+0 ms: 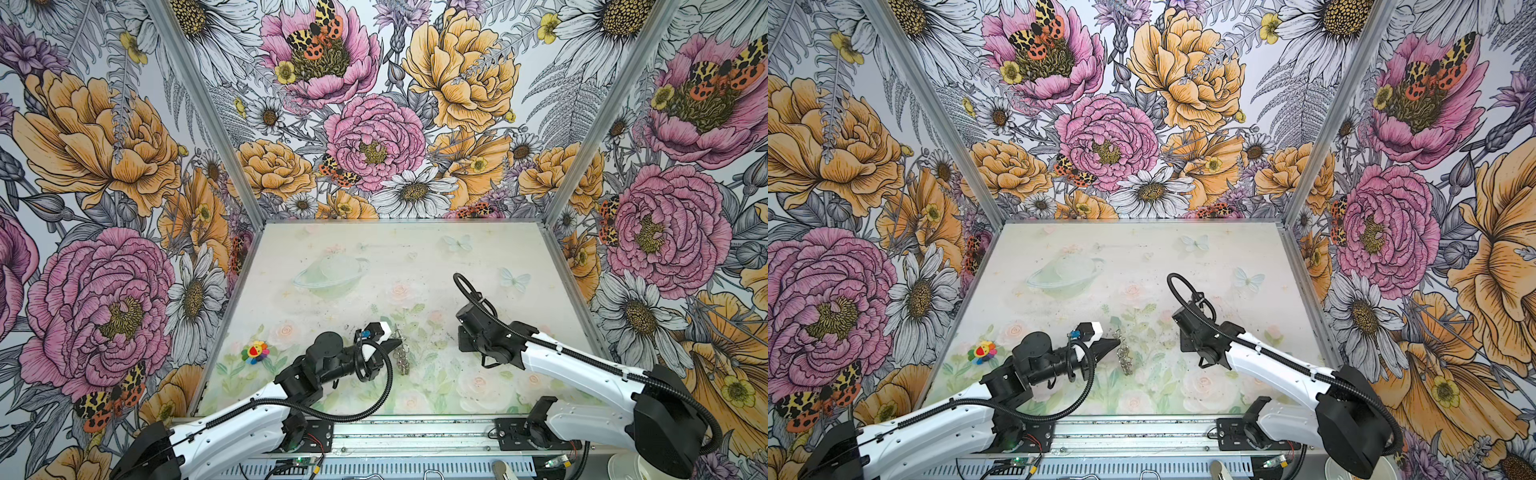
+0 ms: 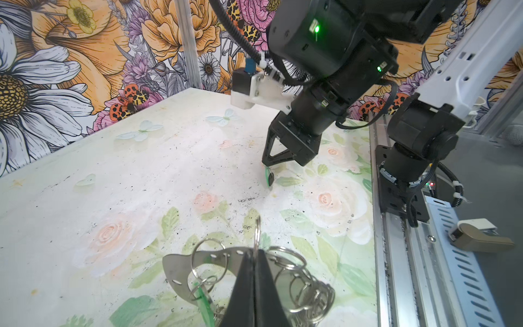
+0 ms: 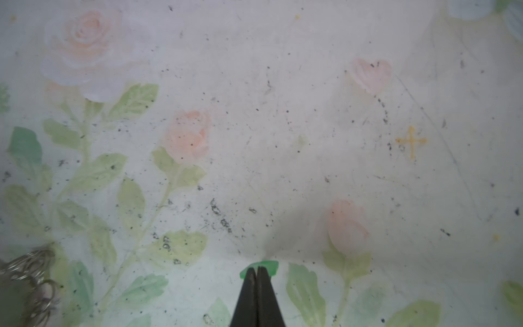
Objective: Attach keys to a key ring
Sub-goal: Pick up the key from the center of the table.
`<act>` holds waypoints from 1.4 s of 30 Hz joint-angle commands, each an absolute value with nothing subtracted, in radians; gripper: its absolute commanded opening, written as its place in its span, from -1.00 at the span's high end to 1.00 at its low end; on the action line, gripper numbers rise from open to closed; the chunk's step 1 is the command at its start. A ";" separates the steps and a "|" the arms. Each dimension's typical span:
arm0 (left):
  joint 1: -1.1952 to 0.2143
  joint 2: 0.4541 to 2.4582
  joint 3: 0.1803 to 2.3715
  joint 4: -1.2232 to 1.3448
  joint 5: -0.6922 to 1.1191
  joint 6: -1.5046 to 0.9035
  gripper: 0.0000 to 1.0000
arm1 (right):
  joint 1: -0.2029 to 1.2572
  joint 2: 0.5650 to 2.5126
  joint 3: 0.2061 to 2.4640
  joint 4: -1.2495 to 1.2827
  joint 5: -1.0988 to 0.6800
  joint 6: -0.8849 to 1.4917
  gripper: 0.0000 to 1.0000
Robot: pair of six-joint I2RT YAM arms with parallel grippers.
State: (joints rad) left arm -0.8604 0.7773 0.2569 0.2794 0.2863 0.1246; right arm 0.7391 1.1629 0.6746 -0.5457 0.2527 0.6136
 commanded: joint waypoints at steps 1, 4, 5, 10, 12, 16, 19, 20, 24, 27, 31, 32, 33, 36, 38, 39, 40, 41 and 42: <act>-0.871 0.793 0.285 0.299 0.366 0.167 1.00 | 0.741 1.103 0.707 -0.435 0.112 0.343 1.00; -0.879 0.802 0.290 0.302 0.395 0.190 1.00 | 0.741 1.040 0.693 -0.356 0.016 0.227 1.00; -0.881 0.806 0.291 0.301 0.399 0.198 1.00 | 0.741 1.025 0.688 -0.334 -0.018 0.199 1.00; -0.892 0.821 0.292 0.303 0.419 0.249 1.00 | 0.746 0.955 0.640 -0.238 -0.262 0.018 1.00; -0.900 0.820 0.287 0.311 0.413 0.269 1.00 | 0.750 0.943 0.637 -0.239 -0.320 -0.031 1.00; -0.902 0.813 0.272 0.329 0.426 0.307 1.00 | 0.763 0.935 0.643 -0.239 -0.407 -0.098 1.00; -0.902 0.811 0.269 0.332 0.431 0.320 1.00 | 0.788 0.927 0.643 -0.240 -0.448 -0.152 1.00; -0.901 0.811 0.267 0.331 0.441 0.322 1.00 | 0.788 0.924 0.643 -0.240 -0.461 -0.167 1.00; -0.900 0.816 0.265 0.330 0.488 0.323 1.00 | 0.831 0.917 0.643 -0.240 -0.526 -0.224 1.00; -0.901 0.821 0.264 0.331 0.520 0.324 1.00 | 0.846 0.916 0.641 -0.241 -0.546 -0.248 1.00; -0.900 0.828 0.264 0.334 0.546 0.323 1.00 | 0.858 0.905 0.635 -0.240 -0.583 -0.272 1.00; -0.900 0.832 0.265 0.334 0.551 0.322 1.00 | 0.860 0.902 0.634 -0.240 -0.583 -0.275 1.00; -0.899 0.834 0.265 0.334 0.554 0.322 1.00 | 0.862 0.898 0.631 -0.240 -0.584 -0.278 1.00; -0.899 0.838 0.266 0.334 0.560 0.319 1.00 | 0.866 0.889 0.626 -0.239 -0.588 -0.287 1.00; -0.899 0.838 0.265 0.334 0.561 0.319 1.00 | 0.872 0.890 0.623 -0.239 -0.587 -0.290 1.00; -0.899 0.838 0.265 0.334 0.565 0.318 1.00 | 0.875 0.892 0.624 -0.239 -0.588 -0.293 1.00; -0.899 0.838 0.267 0.334 0.567 0.316 1.00 | 0.878 0.893 0.623 -0.239 -0.591 -0.295 1.00; -0.899 0.838 0.267 0.334 0.568 0.315 1.00 | 0.882 0.893 0.621 -0.238 -0.593 -0.298 1.00; -0.900 0.838 0.267 0.334 0.569 0.315 1.00 | 0.886 0.893 0.622 -0.236 -0.594 -0.300 1.00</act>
